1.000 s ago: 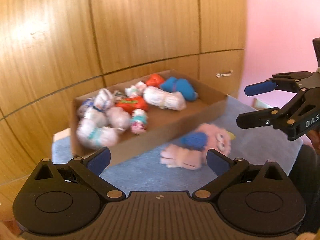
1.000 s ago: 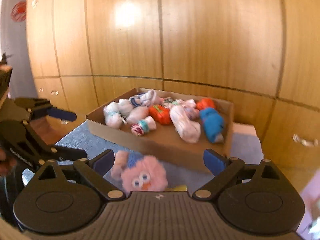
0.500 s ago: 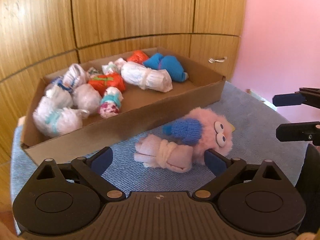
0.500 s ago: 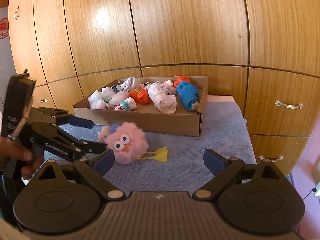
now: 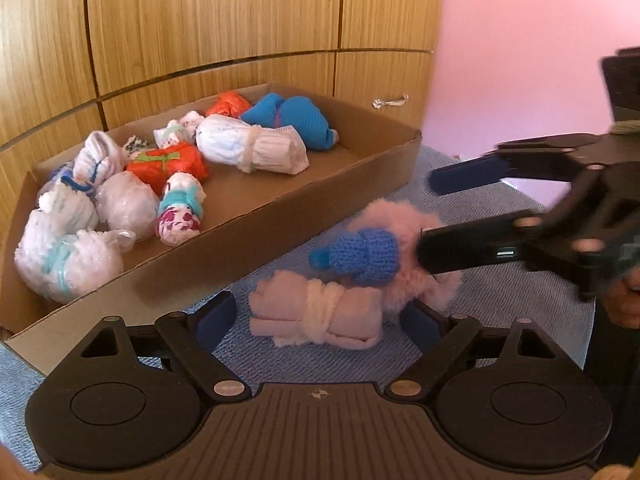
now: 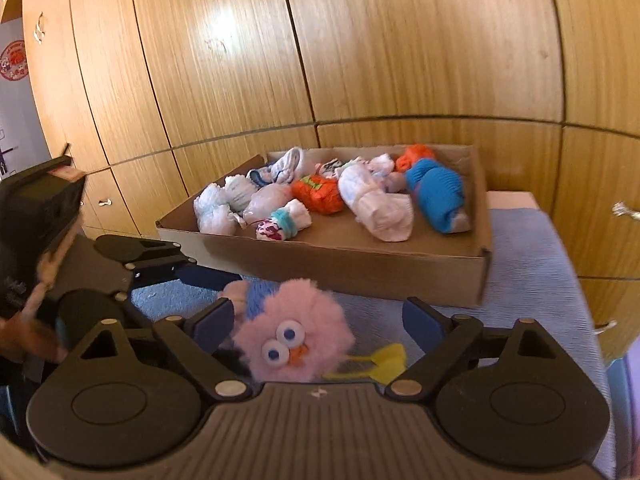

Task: Organize objects
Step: 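Lift both tools from the tray back over the last socks on the towel, then grasp the pink fluffy owl sock with the right gripper while the left grasps the pink rolled sock, then carry both socks into the tray and open both grippers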

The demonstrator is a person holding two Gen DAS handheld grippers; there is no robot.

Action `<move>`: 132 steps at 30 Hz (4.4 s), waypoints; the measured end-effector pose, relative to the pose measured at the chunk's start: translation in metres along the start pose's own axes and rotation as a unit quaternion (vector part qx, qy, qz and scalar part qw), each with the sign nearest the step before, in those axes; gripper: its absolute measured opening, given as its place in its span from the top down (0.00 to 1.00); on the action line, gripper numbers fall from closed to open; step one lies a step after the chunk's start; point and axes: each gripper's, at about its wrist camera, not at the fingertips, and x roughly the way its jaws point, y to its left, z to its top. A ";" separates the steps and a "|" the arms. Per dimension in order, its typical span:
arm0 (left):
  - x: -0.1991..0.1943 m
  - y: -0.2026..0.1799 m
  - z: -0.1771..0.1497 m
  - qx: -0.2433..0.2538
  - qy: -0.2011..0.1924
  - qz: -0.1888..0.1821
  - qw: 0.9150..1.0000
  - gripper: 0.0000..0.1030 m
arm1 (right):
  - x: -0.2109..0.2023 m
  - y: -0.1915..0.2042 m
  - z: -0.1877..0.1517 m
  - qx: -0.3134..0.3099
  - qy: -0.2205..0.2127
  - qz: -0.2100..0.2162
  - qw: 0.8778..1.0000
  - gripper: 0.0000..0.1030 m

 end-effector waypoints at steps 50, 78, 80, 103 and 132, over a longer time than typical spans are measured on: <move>-0.025 -0.021 -0.005 -0.027 -0.025 0.049 0.998 0.39 | -0.014 0.001 -0.017 -0.028 0.011 -0.011 0.999 0.69; -0.032 0.007 0.143 -0.036 -0.002 0.077 0.996 0.38 | -0.035 -0.027 0.114 -0.067 -0.005 0.041 0.997 0.69; -0.024 0.013 0.143 -0.048 0.008 0.074 0.996 0.38 | -0.028 -0.028 0.115 -0.065 0.003 0.046 0.997 0.69; 0.055 0.043 0.098 -0.078 0.115 0.029 0.990 0.38 | 0.061 -0.049 0.093 0.010 0.139 0.098 0.985 0.69; 0.077 0.032 0.107 0.096 0.119 0.000 0.988 0.37 | 0.081 -0.030 0.099 -0.289 0.209 0.077 0.931 0.68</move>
